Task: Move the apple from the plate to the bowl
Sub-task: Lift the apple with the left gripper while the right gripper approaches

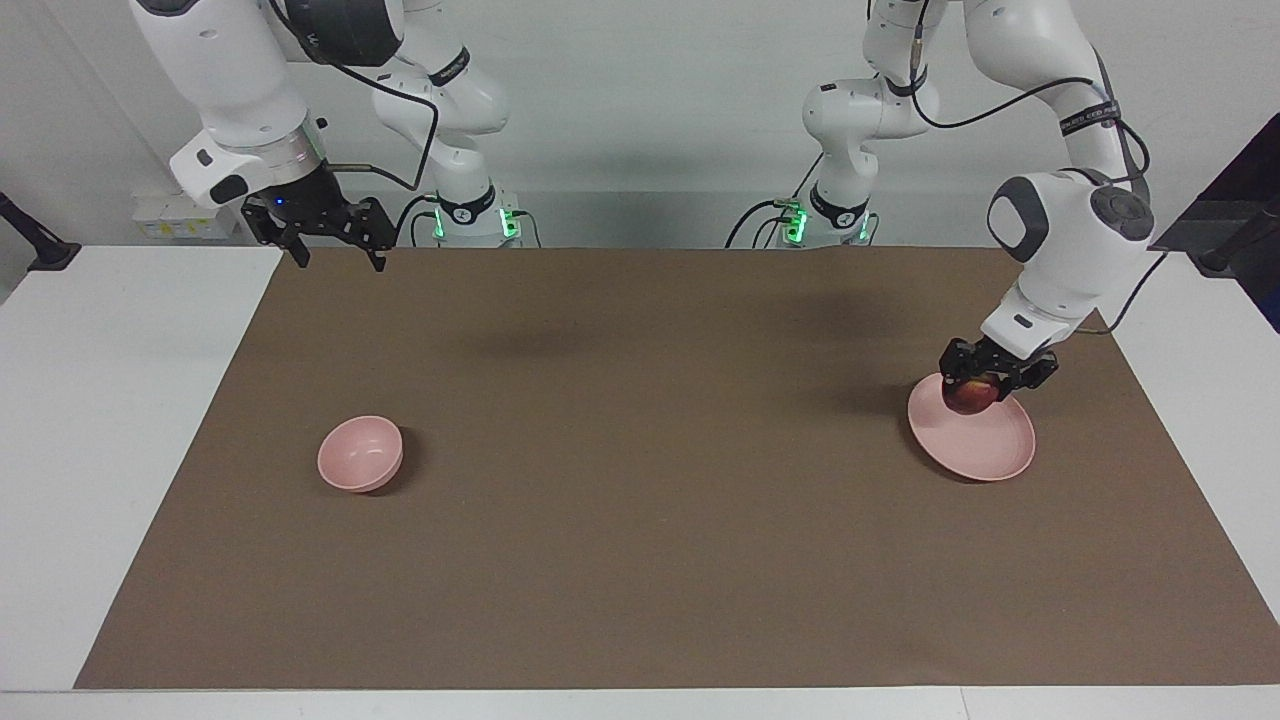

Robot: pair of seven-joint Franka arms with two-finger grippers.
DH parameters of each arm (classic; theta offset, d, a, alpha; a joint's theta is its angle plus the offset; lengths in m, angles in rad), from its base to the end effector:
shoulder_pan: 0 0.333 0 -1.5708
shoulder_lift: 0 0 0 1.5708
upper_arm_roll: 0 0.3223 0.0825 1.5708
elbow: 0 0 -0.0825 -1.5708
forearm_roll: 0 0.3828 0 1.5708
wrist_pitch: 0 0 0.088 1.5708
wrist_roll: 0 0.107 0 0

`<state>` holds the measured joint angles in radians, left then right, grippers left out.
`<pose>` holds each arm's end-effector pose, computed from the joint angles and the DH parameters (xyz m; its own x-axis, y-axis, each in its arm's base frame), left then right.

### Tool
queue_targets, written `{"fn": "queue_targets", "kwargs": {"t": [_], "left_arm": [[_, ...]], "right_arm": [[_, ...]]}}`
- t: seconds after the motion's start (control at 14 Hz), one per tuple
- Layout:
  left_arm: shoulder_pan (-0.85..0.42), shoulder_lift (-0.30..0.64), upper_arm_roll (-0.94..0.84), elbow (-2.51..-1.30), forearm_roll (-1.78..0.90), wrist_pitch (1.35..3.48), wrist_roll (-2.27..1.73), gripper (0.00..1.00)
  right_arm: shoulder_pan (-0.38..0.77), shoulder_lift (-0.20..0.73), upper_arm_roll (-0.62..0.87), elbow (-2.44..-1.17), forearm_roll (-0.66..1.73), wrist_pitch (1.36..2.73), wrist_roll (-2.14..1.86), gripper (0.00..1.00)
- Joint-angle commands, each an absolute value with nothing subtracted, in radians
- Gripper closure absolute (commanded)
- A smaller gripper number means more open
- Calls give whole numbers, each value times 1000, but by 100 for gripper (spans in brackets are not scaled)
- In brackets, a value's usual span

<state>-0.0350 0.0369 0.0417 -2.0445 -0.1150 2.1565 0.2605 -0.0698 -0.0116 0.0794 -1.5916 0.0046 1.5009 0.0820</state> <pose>0.5646 -0.0010 0.4371 0.9775 -0.1882 0.0949 -0.1957 -0.9777 0.0767 0.5415 0.0060 0.6216 0.9943 -0.0721 -0.0791 -0.0721 -0.9974 0.0028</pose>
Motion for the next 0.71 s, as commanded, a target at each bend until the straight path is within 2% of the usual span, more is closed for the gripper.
{"fn": "queue_targets", "kwargs": {"t": [0.0, 0.36, 0.64], "left_arm": [[-118, 6, 54, -2025, -190, 2109, 181, 100], [-288, 8, 54, -2005, -293, 2120, -1, 100], [-411, 8, 48, -1999, -409, 2146, -115, 100]], "right_arm": [[-58, -29, 75, -1612, 72, 1516, 191, 0], [-45, -14, 84, -1680, 204, 1517, 506, 0], [-23, 29, 86, -1721, 412, 1528, 733, 0]]}}
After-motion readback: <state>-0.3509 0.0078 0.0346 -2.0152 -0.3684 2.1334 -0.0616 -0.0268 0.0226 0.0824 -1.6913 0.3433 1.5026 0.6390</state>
